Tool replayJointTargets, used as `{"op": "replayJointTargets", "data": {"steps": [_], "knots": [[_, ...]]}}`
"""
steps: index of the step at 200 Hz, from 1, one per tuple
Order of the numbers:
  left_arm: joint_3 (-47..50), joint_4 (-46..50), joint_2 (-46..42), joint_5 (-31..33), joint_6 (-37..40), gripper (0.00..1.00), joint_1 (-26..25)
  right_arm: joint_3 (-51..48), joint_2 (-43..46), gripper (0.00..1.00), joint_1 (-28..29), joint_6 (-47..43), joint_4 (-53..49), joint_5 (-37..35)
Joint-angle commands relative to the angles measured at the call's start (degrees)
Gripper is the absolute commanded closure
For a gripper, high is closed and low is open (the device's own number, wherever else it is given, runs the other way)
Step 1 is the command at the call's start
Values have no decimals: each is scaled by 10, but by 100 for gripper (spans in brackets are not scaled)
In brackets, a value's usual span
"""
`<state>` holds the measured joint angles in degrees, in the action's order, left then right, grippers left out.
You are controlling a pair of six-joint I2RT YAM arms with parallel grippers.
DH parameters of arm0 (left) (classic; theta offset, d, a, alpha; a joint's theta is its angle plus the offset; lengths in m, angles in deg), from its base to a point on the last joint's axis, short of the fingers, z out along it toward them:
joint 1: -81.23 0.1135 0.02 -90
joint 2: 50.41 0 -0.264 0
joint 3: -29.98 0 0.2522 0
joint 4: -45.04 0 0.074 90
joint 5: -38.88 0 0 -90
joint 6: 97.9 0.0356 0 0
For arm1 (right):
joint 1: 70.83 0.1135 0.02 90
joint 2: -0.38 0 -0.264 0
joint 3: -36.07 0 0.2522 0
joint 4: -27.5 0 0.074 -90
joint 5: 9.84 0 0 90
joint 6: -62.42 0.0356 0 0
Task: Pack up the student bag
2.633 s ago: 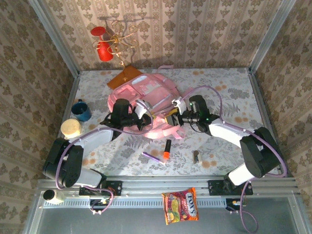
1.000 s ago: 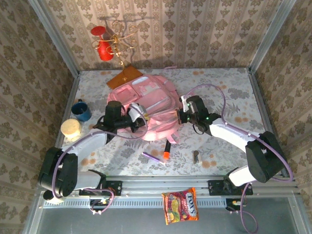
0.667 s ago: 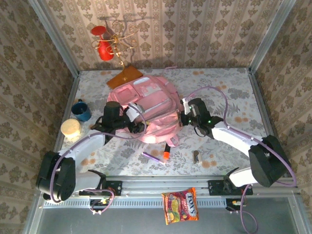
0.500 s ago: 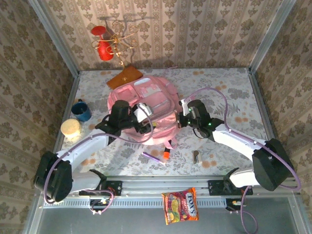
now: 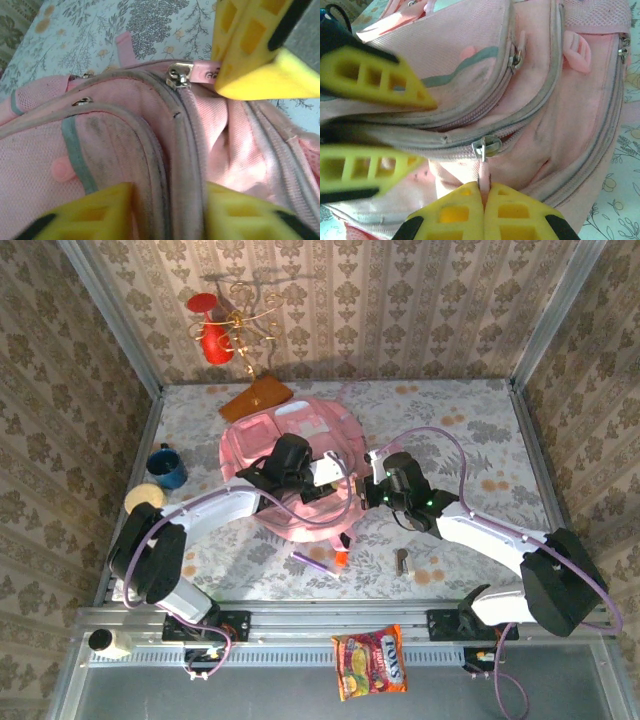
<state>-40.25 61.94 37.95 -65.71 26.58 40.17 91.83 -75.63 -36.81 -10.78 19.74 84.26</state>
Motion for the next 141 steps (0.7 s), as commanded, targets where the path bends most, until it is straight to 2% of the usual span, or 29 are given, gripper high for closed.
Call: {"op": "replayJointTargets", "data": {"steps": [1, 3, 35, 77, 108, 141], "knots": [[13, 9, -21, -20, 56, 97, 20, 13, 22, 100, 2, 4, -1, -38], [18, 6, -26, -26, 58, 100, 22, 14, 20, 100, 2, 5, -7, -44], [94, -31, -110, -132, 105, 100, 65, 39, -22, 100, -15, 14, -73, -113], [126, -39, -160, -227, 126, 100, 106, 93, -102, 100, -47, 10, -71, -95], [158, -104, -189, -305, 94, 100, 144, 143, -159, 100, -85, 15, -85, -93], [153, -136, -182, -339, 73, 100, 146, 198, -238, 100, -123, 18, -88, -77]]}}
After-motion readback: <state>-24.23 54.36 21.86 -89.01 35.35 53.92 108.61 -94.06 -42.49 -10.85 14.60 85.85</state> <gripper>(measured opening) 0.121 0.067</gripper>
